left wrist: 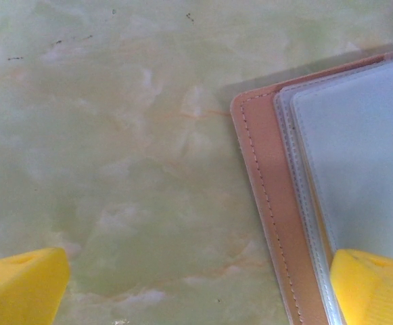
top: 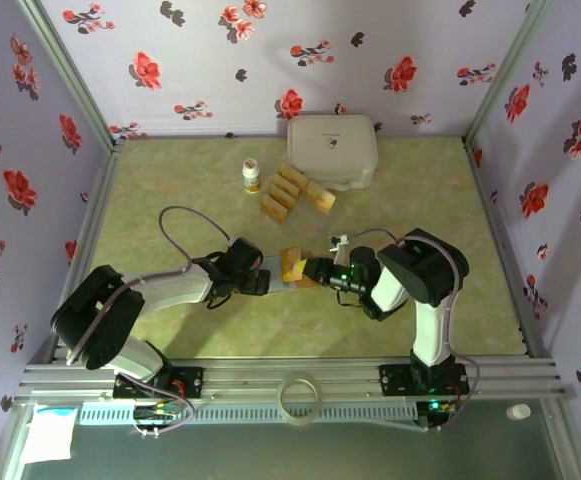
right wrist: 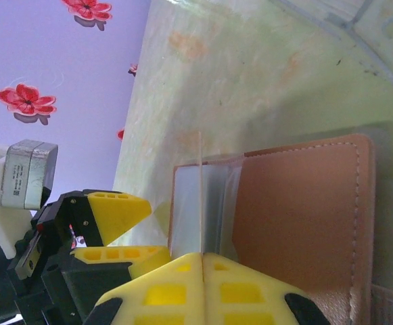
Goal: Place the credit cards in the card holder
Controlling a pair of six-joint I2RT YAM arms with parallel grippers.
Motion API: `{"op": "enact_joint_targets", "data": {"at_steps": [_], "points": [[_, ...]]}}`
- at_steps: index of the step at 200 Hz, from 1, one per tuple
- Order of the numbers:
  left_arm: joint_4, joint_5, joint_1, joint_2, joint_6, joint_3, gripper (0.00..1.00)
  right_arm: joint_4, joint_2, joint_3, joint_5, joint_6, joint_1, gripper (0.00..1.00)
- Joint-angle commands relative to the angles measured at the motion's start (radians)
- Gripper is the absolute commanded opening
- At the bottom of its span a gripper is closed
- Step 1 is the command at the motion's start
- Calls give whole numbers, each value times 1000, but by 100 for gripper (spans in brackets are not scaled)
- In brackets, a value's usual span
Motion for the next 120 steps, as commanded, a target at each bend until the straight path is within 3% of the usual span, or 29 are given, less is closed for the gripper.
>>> {"op": "enact_joint_targets", "data": {"at_steps": [1, 120], "points": [[-9, -2, -6, 6, -3, -17, 100, 20, 17, -20, -15, -8, -6, 0], [-51, -5, -6, -35, 13, 21, 100, 20, 5, -14, -6, 5, -19, 0]]}}
